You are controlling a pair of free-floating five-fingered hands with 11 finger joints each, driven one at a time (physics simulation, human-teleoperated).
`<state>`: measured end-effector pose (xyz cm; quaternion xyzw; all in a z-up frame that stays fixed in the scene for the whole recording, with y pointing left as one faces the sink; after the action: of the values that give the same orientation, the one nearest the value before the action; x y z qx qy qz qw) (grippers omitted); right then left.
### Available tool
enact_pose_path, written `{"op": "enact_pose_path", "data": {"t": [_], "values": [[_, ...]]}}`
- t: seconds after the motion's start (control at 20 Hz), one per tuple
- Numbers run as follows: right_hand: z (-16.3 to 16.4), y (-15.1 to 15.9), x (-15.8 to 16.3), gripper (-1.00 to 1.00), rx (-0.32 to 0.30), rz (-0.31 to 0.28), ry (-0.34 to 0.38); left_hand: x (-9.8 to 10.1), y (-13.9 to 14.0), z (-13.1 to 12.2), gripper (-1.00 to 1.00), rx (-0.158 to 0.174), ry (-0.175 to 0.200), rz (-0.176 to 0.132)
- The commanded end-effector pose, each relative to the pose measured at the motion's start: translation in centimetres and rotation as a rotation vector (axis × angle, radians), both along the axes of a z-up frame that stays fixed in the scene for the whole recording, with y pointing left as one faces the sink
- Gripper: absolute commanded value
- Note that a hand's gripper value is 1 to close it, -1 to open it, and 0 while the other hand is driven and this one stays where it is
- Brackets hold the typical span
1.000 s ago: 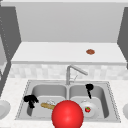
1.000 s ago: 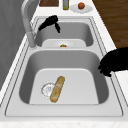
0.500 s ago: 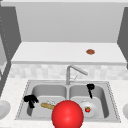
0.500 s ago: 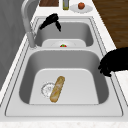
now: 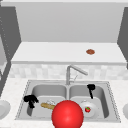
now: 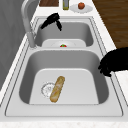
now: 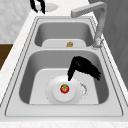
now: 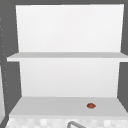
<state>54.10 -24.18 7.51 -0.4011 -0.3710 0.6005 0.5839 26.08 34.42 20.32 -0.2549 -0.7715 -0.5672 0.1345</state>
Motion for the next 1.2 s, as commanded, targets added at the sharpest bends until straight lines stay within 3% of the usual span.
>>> {"op": "enact_pose_path", "data": {"t": [0.0, 0.5, 1.15], "values": [[0.3, -1.2, -1.3, -1.0, 0.019, -0.001, -0.011, 0.0, 0.0, 0.0, 0.0, 0.0, 0.0, 0.0], [4.1, -5.0, -6.5, -1.0, 0.045, -0.011, 0.045, 0.0, 0.0, 0.0, 0.0, 0.0, 0.0, 0.0], [7.3, -12.4, -12.2, -1.0, 0.074, 0.003, 0.043, 0.0, 0.0, 0.0, 0.0, 0.0, 0.0, 0.0]]}}
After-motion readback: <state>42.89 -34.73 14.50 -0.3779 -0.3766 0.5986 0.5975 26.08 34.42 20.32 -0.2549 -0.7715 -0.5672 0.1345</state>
